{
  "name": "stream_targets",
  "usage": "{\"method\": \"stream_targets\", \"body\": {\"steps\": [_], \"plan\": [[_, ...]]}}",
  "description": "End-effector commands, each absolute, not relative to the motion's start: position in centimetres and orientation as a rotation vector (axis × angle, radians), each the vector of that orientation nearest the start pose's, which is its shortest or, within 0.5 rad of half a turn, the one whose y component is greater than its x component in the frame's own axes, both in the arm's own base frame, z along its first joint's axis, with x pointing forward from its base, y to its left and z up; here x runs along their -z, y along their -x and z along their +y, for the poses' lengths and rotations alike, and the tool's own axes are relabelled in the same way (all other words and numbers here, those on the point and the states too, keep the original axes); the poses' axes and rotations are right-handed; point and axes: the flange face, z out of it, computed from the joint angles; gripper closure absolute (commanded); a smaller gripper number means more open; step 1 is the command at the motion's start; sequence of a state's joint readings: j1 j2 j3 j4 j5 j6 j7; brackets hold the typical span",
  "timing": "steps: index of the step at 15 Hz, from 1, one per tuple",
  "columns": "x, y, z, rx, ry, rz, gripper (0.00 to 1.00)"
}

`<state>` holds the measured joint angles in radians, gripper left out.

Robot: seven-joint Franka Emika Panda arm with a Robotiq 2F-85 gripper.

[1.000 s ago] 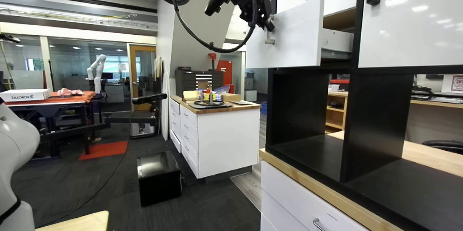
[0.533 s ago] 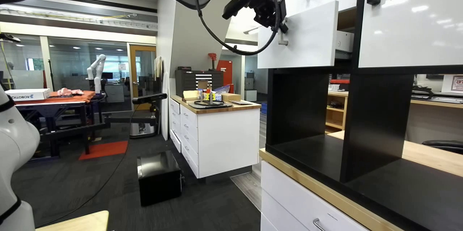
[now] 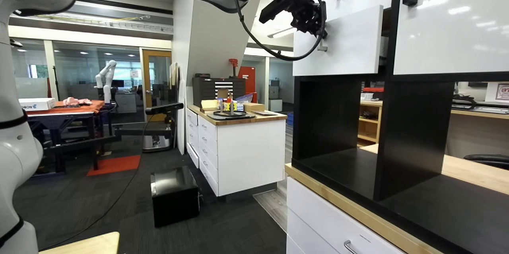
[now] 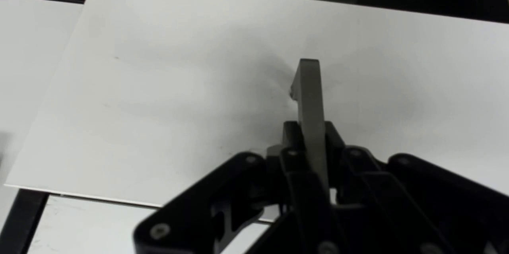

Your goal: Close the open drawer on the cabinet

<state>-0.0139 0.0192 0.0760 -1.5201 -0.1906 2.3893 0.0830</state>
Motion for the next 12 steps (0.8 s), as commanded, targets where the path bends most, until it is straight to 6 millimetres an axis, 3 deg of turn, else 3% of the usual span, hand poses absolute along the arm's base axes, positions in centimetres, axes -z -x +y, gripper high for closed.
{"method": "stream_targets", "body": {"steps": [1, 4, 10, 11, 12], "plan": [[-74.4, -62.2, 4.4, 1.314, 3.0, -0.134, 0.96], [-72.9, -64.1, 3.0, 1.318, 3.009, -0.14, 0.96], [-71.6, -66.3, 2.3, 1.353, 2.99, -0.148, 0.96], [-71.5, -66.3, 2.3, 1.339, 3.006, -0.158, 0.6], [-71.6, -66.0, 2.2, 1.307, 3.039, -0.177, 0.59]]}}
